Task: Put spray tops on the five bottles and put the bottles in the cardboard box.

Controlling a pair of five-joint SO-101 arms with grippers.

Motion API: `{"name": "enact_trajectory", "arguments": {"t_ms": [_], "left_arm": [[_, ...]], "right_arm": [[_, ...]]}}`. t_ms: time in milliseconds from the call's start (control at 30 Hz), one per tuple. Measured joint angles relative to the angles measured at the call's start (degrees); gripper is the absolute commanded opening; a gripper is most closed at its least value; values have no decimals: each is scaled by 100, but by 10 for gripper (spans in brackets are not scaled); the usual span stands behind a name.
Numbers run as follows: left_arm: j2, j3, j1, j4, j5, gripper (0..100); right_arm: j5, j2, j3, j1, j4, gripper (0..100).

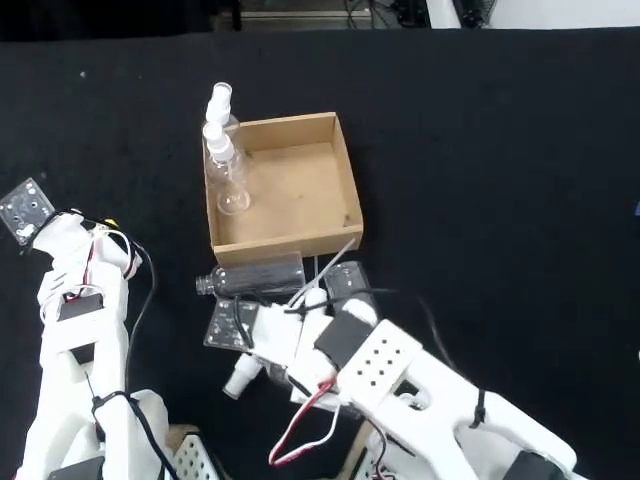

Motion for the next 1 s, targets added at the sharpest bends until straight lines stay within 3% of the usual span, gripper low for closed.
{"name": "enact_trajectory", "arguments": {"t_ms": [167,233,367,533,700,900,1000], "left_arm": [[0,0,0,0,0,30],[0,0,0,0,0,30],[0,0,0,0,0,30],[0,0,0,0,0,30],[0,0,0,0,0,30],[0,0,0,0,0,30],[0,0,0,0,0,30]], "right_arm": [[0,0,-1204,18,1116,96],[9,0,-1662,334,1468,96],[475,0,-2409,1776,1793,96],[1152,0,-2743,4527,1802,96],[1327,167,-2242,6892,765,97],[1336,1503,-1679,8097,-695,102],[1336,2295,-1679,8308,-923,184]]}}
